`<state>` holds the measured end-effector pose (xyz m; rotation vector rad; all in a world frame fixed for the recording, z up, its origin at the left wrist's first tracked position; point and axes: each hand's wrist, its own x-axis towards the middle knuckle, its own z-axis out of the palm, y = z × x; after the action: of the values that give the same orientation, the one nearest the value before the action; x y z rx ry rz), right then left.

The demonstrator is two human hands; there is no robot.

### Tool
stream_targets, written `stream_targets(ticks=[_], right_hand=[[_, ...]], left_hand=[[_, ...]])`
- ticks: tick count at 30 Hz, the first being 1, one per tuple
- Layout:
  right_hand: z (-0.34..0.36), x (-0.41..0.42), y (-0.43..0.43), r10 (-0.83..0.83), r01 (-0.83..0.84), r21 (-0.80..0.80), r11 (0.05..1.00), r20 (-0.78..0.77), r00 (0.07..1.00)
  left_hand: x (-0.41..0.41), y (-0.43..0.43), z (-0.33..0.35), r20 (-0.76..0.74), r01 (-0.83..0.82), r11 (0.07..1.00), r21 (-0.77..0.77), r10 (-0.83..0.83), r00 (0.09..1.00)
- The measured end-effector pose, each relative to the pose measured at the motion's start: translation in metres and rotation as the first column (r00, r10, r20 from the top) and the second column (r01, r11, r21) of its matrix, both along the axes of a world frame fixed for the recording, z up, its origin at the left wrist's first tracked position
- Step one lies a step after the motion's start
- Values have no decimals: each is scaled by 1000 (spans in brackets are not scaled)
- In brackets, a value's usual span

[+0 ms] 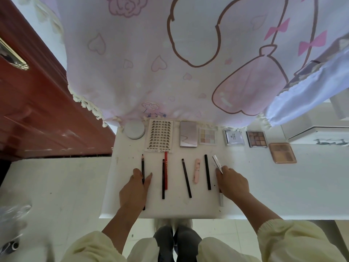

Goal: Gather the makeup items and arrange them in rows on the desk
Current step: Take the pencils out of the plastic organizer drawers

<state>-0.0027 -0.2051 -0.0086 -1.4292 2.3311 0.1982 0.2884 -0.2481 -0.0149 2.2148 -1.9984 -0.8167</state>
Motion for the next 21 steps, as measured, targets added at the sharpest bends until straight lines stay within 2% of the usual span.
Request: stream_targets(ticks=[3,6,9,14,21], right_hand=[[2,-4,-1,-95,98,-52,994,53,994],[1,-14,6,-183,185,-52,981,43,982],[-2,-22,17,-174,174,-3,985,-15,985],[-5,-20,24,-165,166,24,986,-19,986],[-3,-23,33,-63,65,46,997,-43,997]], left_hand=[[-21,-5,8,10,120,992,-41,-119,993],[-47,-12,12,81,235,972,-13,-233,969],[-61,-20,8,120,297,955,24,-297,947],[-71,-25,4,178,340,938,65,-346,921],[-85,-16,9,196,389,918,79,-397,897]])
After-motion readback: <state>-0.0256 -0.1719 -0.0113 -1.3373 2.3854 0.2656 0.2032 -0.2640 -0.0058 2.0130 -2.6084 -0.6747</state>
